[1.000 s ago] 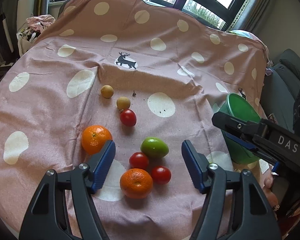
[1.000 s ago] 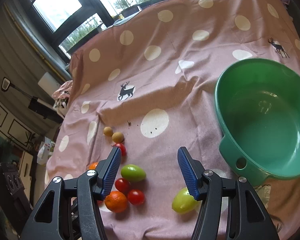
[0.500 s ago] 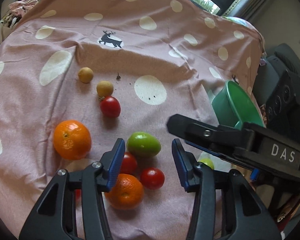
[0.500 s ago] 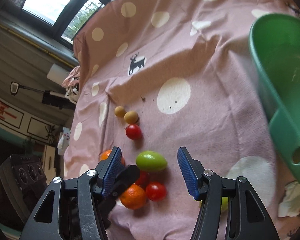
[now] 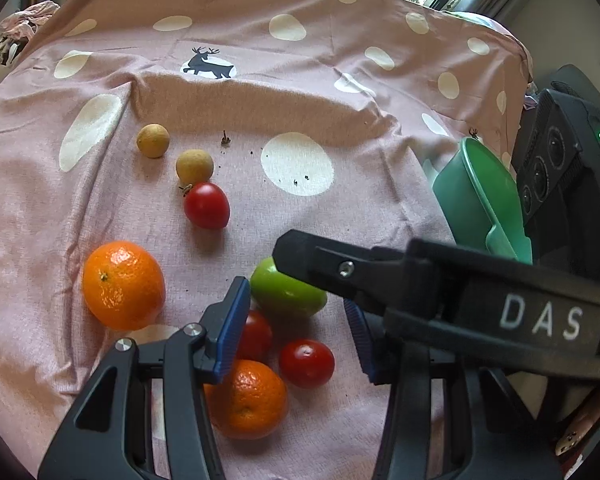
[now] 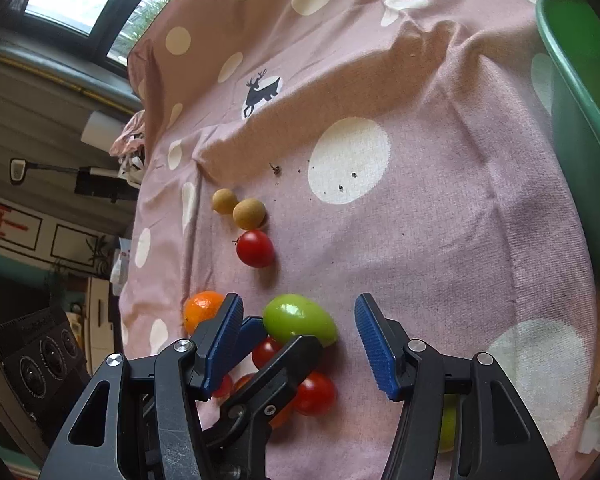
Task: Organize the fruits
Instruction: 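Grasp the green lime between the right tool fingers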
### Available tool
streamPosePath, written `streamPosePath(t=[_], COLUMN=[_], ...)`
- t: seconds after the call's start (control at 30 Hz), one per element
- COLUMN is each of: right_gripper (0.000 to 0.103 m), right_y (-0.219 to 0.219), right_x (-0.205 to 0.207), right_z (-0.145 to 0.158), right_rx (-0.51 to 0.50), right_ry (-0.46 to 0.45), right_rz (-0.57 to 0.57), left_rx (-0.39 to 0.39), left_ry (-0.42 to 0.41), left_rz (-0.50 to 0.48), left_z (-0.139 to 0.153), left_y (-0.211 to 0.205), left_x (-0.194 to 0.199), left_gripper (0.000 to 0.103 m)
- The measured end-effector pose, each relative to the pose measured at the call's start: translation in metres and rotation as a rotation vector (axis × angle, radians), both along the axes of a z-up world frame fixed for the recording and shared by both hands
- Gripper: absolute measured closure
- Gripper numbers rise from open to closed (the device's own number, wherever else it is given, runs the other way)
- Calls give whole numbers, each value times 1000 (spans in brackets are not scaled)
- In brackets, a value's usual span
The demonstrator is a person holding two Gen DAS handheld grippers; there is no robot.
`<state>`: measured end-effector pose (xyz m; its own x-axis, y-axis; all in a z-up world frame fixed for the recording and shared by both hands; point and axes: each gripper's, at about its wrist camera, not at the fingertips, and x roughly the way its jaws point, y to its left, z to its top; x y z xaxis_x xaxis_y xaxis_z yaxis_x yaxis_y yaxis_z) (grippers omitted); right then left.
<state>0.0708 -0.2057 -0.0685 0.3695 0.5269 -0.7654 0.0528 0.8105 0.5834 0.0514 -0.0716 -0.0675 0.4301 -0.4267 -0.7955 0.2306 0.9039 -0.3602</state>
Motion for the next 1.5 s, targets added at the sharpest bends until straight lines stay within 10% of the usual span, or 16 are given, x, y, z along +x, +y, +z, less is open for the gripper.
streamPosePath(t=[0.7,0.8,1.5], right_gripper=[58,65,65], right_y=[7,5,5], right_x=[-6,-13,11], right_z=[10,23,5], right_rx=[-27,-17,-74], right_ry=[-51,-114,-15], right_rz=[36,48,44], left_rx=[4,-61,-57], left_ry=[-107,-117,51], left_rz=[-4,-46,47], left_z=[21,27,0], left_y=[-8,-10,10], left_x=[-15,-17,5], left_gripper=[75,94,63])
